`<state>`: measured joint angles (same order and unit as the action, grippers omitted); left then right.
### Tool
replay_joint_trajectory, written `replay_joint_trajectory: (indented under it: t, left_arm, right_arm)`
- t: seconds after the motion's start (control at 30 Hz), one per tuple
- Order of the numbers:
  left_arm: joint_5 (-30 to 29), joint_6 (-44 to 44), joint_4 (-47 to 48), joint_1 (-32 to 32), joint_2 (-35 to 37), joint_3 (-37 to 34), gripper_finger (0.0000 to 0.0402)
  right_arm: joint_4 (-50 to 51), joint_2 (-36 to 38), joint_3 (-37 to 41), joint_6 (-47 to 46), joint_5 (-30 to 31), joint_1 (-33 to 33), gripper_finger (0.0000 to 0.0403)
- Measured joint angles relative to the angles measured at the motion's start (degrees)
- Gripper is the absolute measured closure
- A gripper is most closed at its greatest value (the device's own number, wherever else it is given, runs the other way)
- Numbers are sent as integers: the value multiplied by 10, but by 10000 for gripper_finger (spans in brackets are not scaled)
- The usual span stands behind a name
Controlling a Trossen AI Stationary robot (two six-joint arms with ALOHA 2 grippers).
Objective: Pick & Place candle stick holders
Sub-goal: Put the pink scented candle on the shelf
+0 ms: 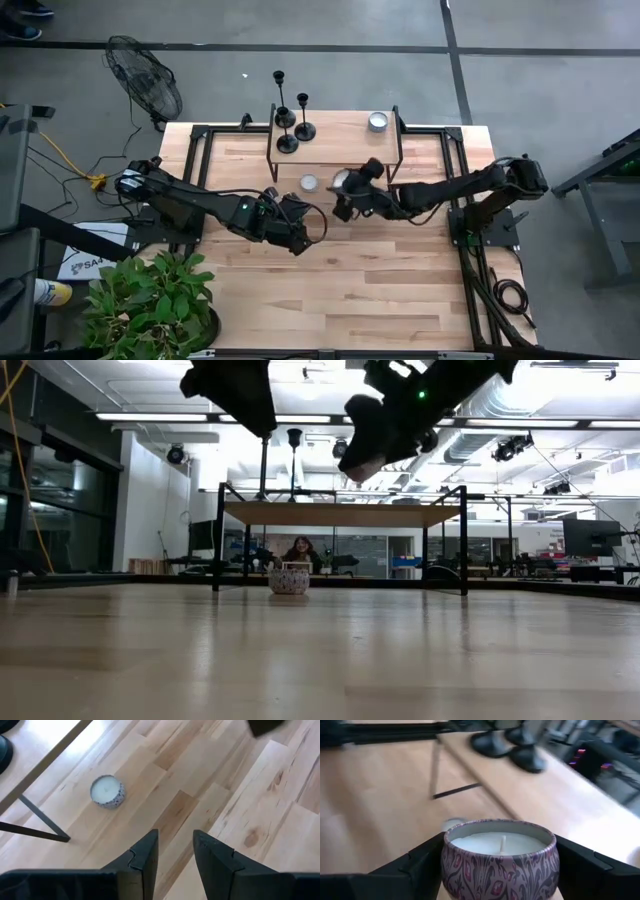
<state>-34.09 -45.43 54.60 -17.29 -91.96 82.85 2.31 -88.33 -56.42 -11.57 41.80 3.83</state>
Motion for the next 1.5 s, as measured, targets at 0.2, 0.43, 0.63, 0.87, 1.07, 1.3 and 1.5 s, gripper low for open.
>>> replay_joint_trajectory:
  t: [0.2, 0.43, 0.63, 0.87, 1.07, 1.3, 1.5]
  left_arm:
    - [-15, 0, -1, 0, 0, 0, 282]
    - [-16, 1, -1, 0, 0, 0, 282]
    - [-30, 2, -3, 0, 0, 0, 282]
    - [-31, 2, -4, 0, -1, 0, 282]
    - [-31, 2, -5, 0, -1, 0, 282]
    - [-29, 2, -4, 0, -1, 0, 282]
    - [-26, 0, -5, 0, -1, 0, 282]
  right_arm:
    - [-15, 0, 0, -15, 46, -51, 101]
    - [-83, 0, 0, -1, 47, -111, 101]
    - [-139, -26, 0, -28, 17, -164, 101]
    - [-268, -63, 1, 29, 0, -193, 100]
    - [-297, -84, 1, 27, -2, -208, 100]
    - [-351, -127, 1, 27, 8, -207, 100]
    - [-362, -132, 1, 28, 35, -216, 100]
